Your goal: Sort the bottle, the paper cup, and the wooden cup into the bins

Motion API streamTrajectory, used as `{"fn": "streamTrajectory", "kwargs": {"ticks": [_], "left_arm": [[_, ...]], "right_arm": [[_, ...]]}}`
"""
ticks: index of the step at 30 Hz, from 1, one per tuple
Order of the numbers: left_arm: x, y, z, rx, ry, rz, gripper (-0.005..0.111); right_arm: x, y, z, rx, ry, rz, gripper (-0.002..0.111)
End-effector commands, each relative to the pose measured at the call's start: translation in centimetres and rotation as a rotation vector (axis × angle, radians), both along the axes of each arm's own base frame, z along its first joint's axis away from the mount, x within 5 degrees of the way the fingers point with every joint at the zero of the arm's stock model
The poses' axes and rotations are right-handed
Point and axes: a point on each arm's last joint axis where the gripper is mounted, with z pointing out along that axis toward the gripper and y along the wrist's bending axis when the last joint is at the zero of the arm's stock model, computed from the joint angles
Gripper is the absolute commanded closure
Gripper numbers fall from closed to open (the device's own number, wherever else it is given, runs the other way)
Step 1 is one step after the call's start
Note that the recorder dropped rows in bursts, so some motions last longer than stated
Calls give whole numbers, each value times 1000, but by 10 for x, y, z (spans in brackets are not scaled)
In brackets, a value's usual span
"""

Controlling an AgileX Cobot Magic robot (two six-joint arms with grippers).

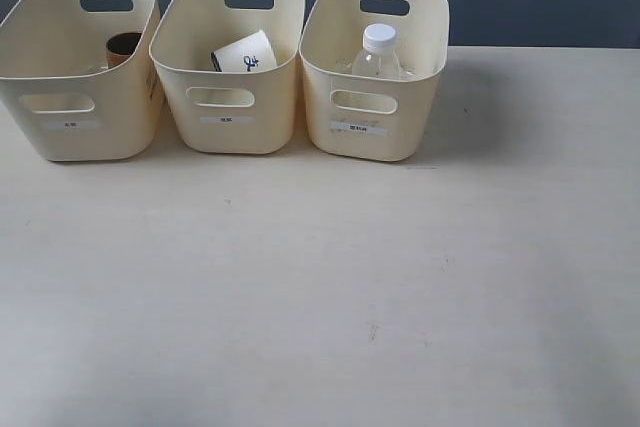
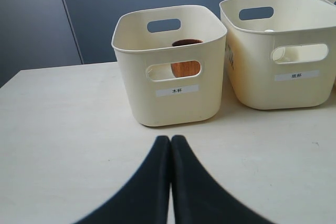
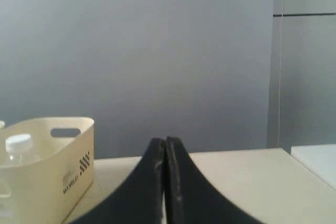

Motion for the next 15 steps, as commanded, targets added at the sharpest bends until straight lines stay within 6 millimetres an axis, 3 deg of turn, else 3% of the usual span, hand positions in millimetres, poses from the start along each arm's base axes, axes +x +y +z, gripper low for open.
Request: {"fn": "streamTrajectory", "kwargs": {"ticks": [1,15], "left_arm": [[0,0,1,-7,-11,-3,107],[0,0,1,-7,-11,-3,107]], "right_arm": [[0,1,-5,-34,47,6,109],[0,1,-14,-80,141,10,109]]}}
